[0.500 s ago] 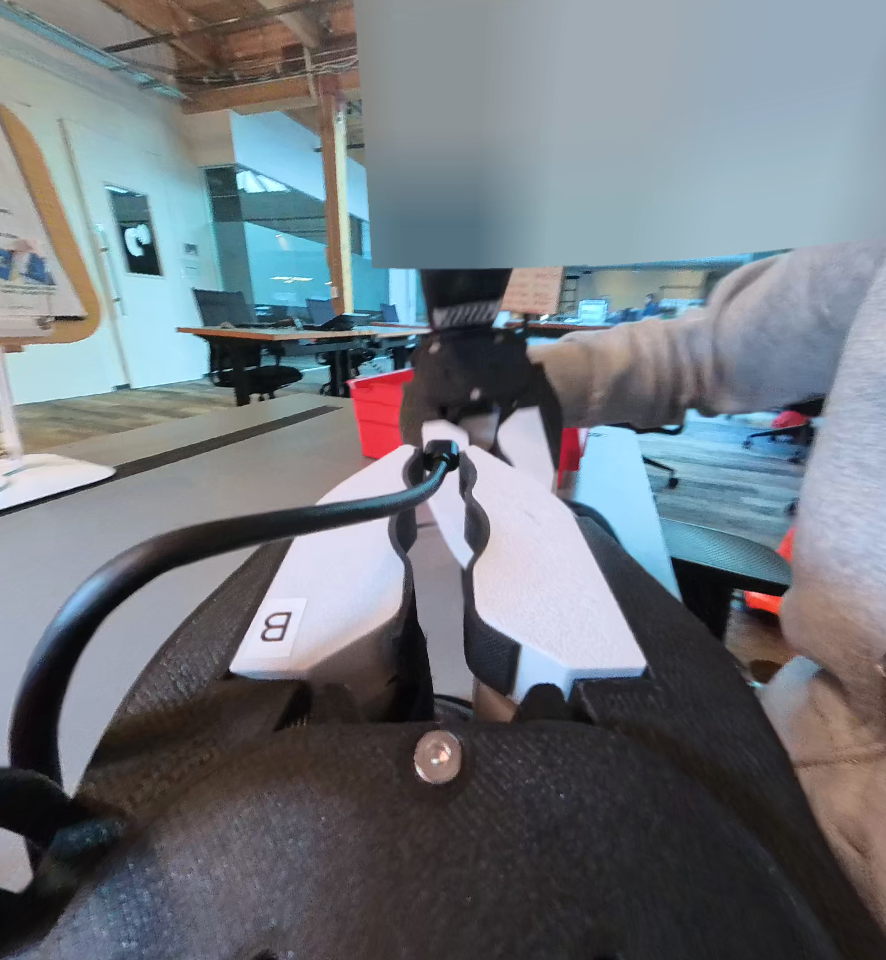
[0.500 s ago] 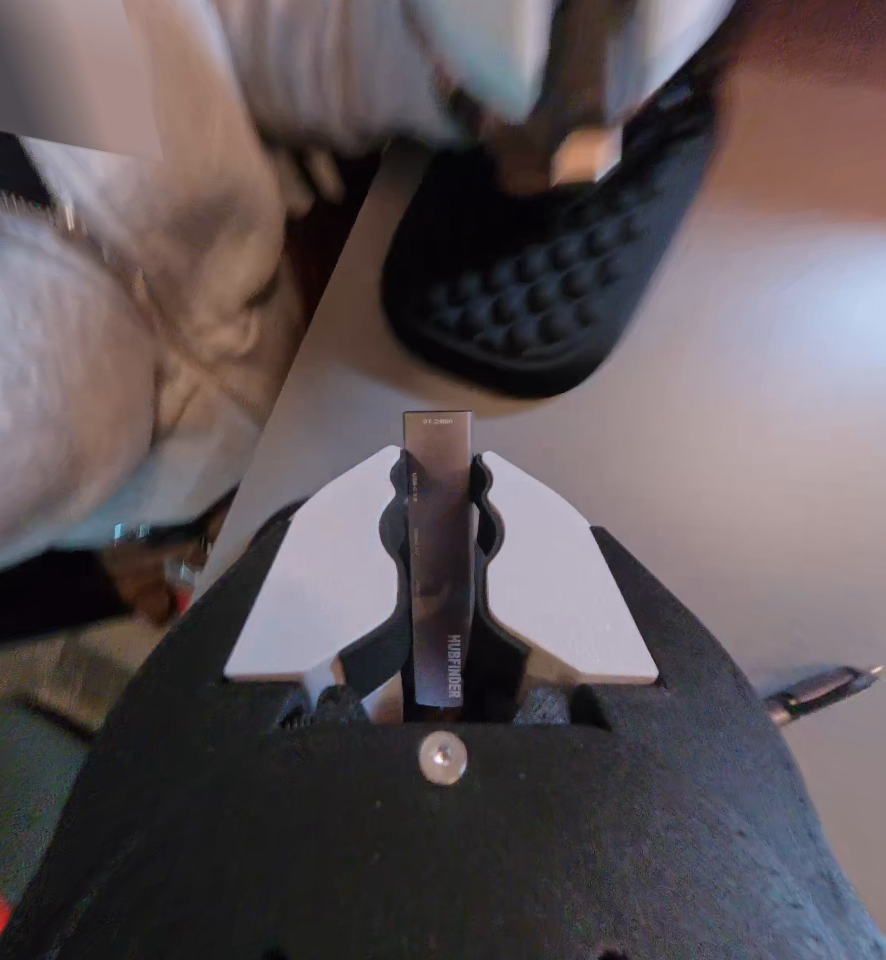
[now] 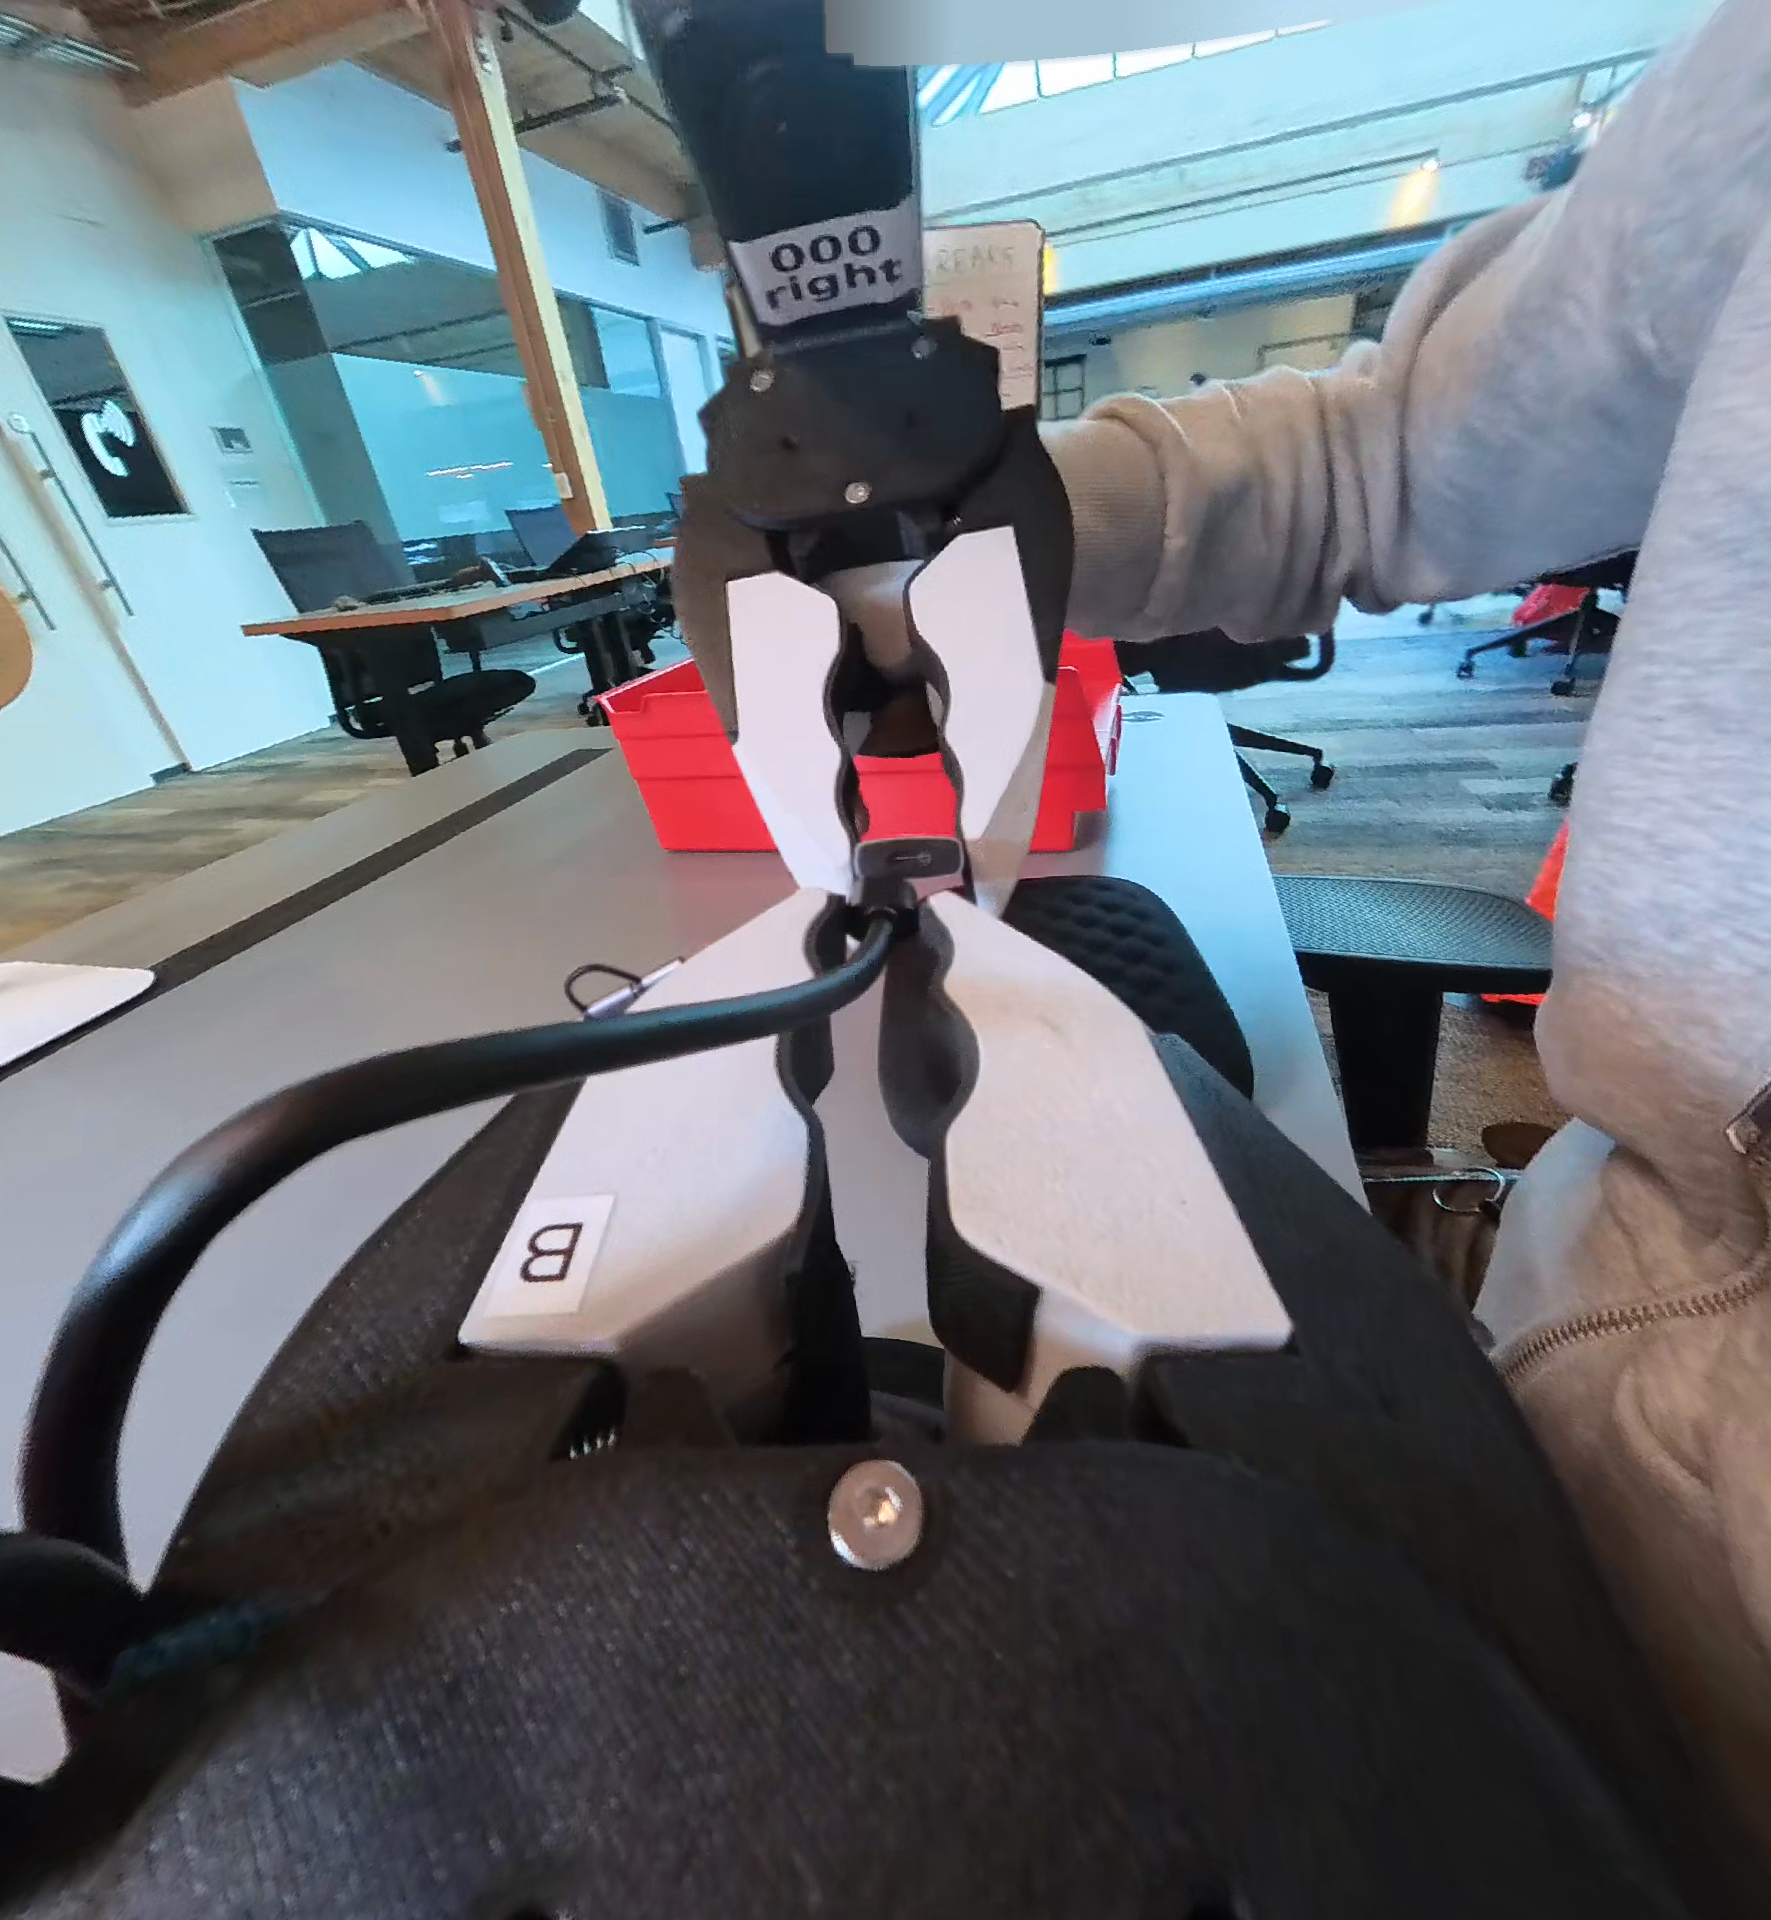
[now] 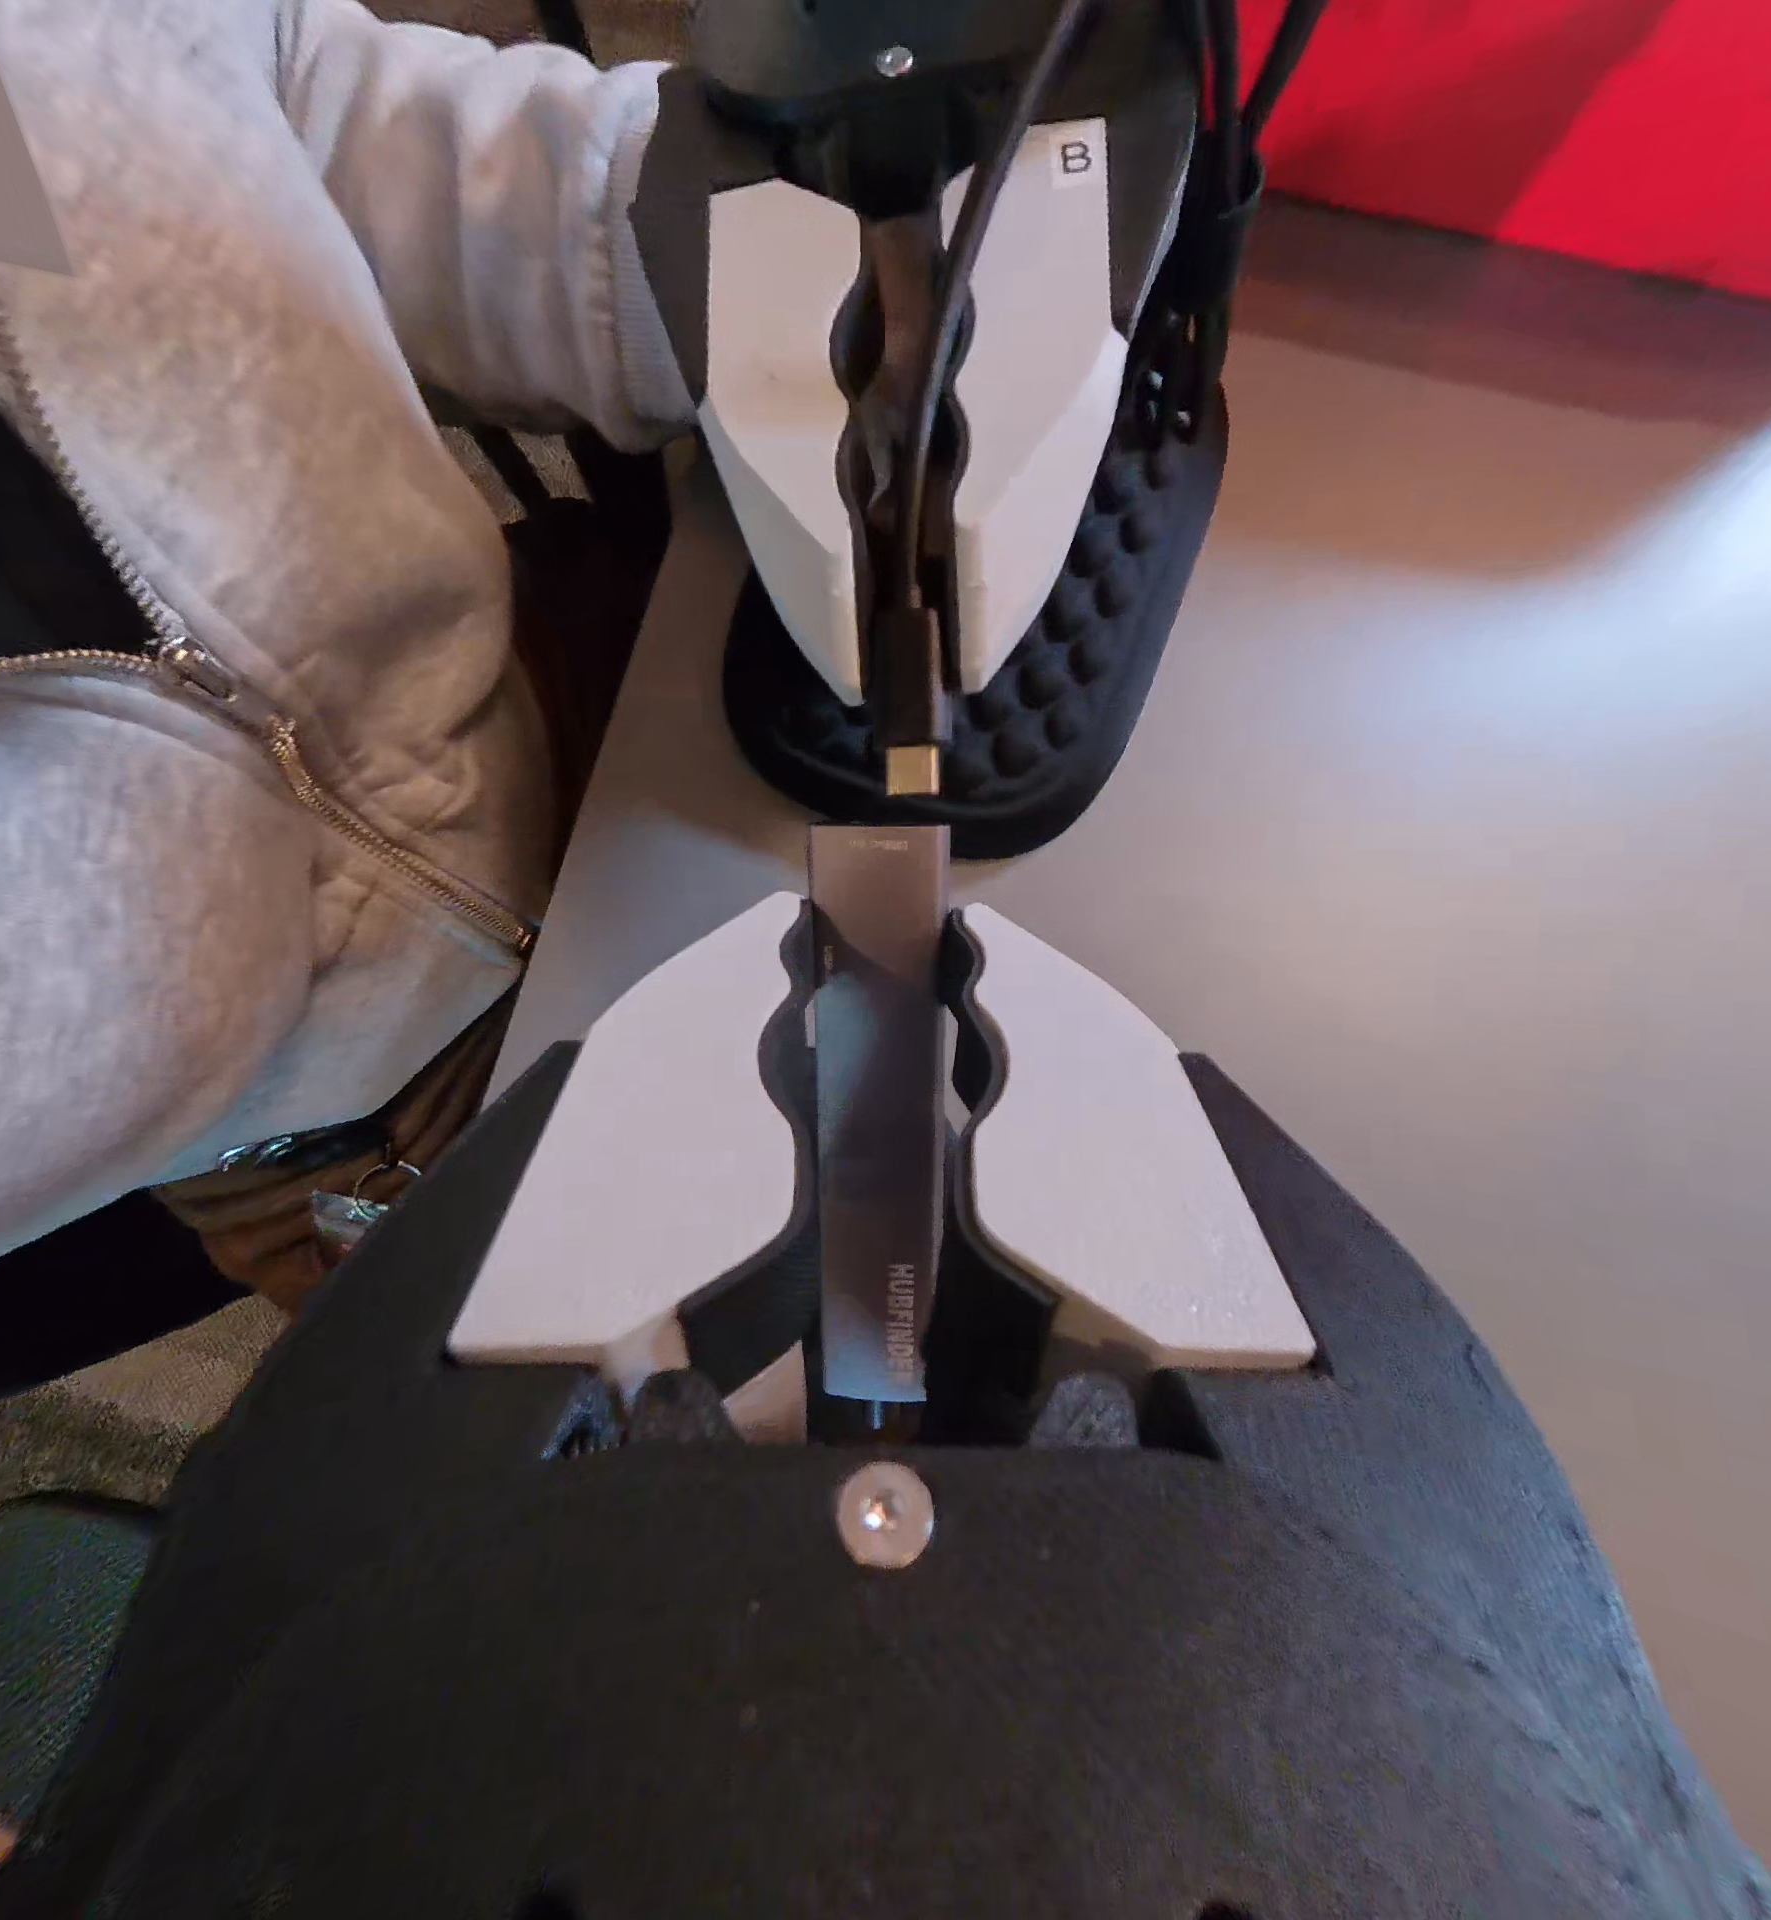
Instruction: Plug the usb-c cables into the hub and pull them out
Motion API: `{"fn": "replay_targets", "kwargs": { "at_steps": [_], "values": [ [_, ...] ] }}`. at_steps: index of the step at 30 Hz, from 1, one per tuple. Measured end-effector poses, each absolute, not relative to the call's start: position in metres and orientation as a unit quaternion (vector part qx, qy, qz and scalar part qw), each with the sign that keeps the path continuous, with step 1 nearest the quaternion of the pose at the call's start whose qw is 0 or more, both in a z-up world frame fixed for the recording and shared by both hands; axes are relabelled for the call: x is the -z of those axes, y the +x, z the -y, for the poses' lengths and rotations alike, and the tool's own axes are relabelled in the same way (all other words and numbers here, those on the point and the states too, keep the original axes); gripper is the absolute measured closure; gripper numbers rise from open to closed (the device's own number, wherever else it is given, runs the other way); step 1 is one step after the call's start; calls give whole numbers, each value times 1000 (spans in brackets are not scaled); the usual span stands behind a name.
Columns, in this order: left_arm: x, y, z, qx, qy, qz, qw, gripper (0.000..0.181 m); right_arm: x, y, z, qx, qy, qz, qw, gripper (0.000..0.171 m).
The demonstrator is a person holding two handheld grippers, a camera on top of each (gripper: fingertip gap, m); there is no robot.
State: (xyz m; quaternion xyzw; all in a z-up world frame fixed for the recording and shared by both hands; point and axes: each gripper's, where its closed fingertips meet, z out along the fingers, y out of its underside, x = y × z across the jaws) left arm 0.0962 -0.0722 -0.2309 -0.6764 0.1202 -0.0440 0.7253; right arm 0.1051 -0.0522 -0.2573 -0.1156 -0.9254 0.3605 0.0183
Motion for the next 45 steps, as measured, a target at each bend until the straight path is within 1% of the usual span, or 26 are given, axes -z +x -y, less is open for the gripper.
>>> {"fn": "replay_targets", "kwargs": {
  "at_steps": [9,21,27,34,39,45],
  "values": [
    [234,100,72,52,-679,-131,721,168,264,104,55,-324,-97,941,20,148],
    [235,98,69,51,-693,-117,709,168,264,99,51,-303,-93,947,59,147],
    [236,101,67,49,-696,-121,706,168,263,100,53,-304,-92,946,61,148],
    [235,98,67,42,-695,-111,709,168,261,95,56,-297,-81,947,91,149],
    [237,98,67,42,-700,-114,704,168,263,95,61,-318,-90,941,74,150],
    [241,100,64,62,-711,-117,691,168,262,98,58,-332,-107,933,87,150]
  ]
}}
